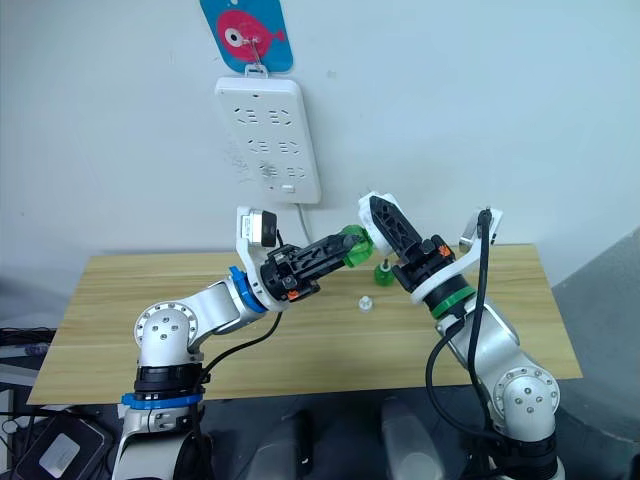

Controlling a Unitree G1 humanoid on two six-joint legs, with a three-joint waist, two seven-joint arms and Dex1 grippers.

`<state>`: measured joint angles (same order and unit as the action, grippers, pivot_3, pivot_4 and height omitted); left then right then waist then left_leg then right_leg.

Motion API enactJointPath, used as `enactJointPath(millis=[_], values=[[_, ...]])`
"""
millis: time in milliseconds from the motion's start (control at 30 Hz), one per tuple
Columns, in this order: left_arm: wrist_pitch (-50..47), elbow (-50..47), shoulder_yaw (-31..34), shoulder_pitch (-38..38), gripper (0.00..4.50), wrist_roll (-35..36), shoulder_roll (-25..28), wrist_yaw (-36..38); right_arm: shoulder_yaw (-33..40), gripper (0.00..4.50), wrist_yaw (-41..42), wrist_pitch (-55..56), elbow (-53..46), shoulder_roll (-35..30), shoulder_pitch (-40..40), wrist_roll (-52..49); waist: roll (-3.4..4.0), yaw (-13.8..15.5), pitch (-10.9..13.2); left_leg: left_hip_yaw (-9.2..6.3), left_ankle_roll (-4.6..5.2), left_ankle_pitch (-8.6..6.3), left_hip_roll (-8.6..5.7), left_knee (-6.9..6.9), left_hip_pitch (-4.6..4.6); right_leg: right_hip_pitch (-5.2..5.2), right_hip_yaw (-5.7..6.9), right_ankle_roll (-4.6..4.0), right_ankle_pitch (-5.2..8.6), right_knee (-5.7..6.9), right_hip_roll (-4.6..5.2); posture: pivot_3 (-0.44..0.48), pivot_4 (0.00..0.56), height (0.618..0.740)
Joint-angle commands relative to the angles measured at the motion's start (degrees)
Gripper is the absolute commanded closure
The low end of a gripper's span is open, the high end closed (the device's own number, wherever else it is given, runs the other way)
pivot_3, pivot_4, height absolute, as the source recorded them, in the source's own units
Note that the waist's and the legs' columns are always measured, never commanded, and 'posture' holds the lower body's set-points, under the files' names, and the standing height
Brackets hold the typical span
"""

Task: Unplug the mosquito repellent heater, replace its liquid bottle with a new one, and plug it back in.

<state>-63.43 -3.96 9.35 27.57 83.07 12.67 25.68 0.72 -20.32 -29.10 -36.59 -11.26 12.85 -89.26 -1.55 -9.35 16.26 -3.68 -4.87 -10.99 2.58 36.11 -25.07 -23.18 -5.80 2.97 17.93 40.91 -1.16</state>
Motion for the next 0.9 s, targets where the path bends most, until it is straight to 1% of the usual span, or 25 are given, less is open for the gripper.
enactJointPath(millis=[33,233,367,467,533,600,667,700,800,900], values=[[0.94,-2.52,-0.83,-0.61,2.23,-0.65,-0.55,0.41,-0.77,1.34,0.51,-0.08,-2.1,-0.21,0.37,-1.32,0.0,0.0,0.0,0.0,0.0,0.0,0.0,0.0,0.0,0.0,0.0,0.0,0.0,0.0,0.0,-0.249,0.233,0.725],[1.45,-2.01,-0.16,-0.86,2.23,0.02,-1.56,-1.83,-0.84,1.34,0.56,0.02,-2.15,-0.14,0.2,-1.32,0.0,0.01,0.0,0.0,0.0,0.0,0.0,0.0,0.0,0.0,0.0,0.0,0.0,0.0,0.0,-0.247,0.233,0.725],[3.1,-4.07,-2.21,-1.42,2.23,-5.24,-0.26,0.74,-0.8,1.34,0.6,0.1,-2.12,-0.14,0.17,-1.26,0.0,0.01,0.0,0.0,0.0,0.0,0.0,0.0,0.0,0.0,0.0,0.0,0.0,0.0,0.0,-0.245,0.233,0.725],[3.45,-4.93,-3.13,-1.9,2.23,-7.08,0.92,2.95,-0.73,1.35,0.54,0.2,-2.15,-0.14,0.15,-1.28,0.0,0.01,0.0,0.01,0.0,0.0,0.0,-0.01,0.0,0.0,-0.01,0.0,0.0,0.0,0.0,-0.245,0.232,0.725],[3.48,-4.64,-2.66,-1.88,1.5,-6.45,1.09,3.76,-0.66,1.36,0.5,0.26,-2.15,-0.15,0.13,-1.28,0.01,0.01,0.0,0.01,0.0,0.0,0.01,-0.01,0.01,0.0,-0.01,0.0,0.0,0.0,0.0,-0.244,0.231,0.725],[3.55,-4.87,-2.78,-1.7,0.9,-6.41,1.62,5.03,-0.66,1.39,0.5,0.29,-2.17,-0.18,0.09,-1.28,0.01,0.01,0.0,0.01,0.0,0.0,0.0,-0.01,0.01,0.0,-0.01,0.01,0.01,0.0,0.0,-0.242,0.232,0.725],[4.07,-5.21,-2.84,-1.78,0.18,-7.14,1.89,5.51,-0.67,1.41,0.49,0.4,-2.17,-0.22,0.01,-1.31,0.0,0.01,0.0,0.01,0.0,0.0,0.0,-0.01,0.0,0.0,-0.02,0.01,0.01,0.0,0.0,-0.241,0.231,0.725],[3.78,-5.34,-2.83,-1.91,0.0,-7.12,2.44,6.15,-0.67,1.41,0.45,0.47,-2.15,-0.24,-0.03,-1.34,0.0,0.01,0.0,0.01,0.0,0.0,0.0,-0.01,0.0,0.0,-0.01,0.01,0.01,0.0,0.0,-0.241,0.232,0.725],[2.87,-5.87,-2.31,-2.62,0.0,-6.96,4.79,7.74,-0.6,1.41,0.36,0.62,-2.1,-0.29,-0.13,-1.31,0.0,0.0,0.0,0.01,0.0,0.0,0.01,-0.01,0.0,-0.01,-0.01,0.01,0.01,0.0,0.0,-0.241,0.233,0.725],[3.36,-8.27,-2.83,-4.62,0.0,-10.28,9.83,11.19,-0.26,1.41,0.23,0.84,-2.06,-0.39,-0.06,-0.67,0.01,-0.12,-0.01,0.01,0.0,0.0,0.03,-0.03,0.01,-0.02,-0.02,0.01,0.01,0.0,-0.01,-0.24,0.234,0.725]])
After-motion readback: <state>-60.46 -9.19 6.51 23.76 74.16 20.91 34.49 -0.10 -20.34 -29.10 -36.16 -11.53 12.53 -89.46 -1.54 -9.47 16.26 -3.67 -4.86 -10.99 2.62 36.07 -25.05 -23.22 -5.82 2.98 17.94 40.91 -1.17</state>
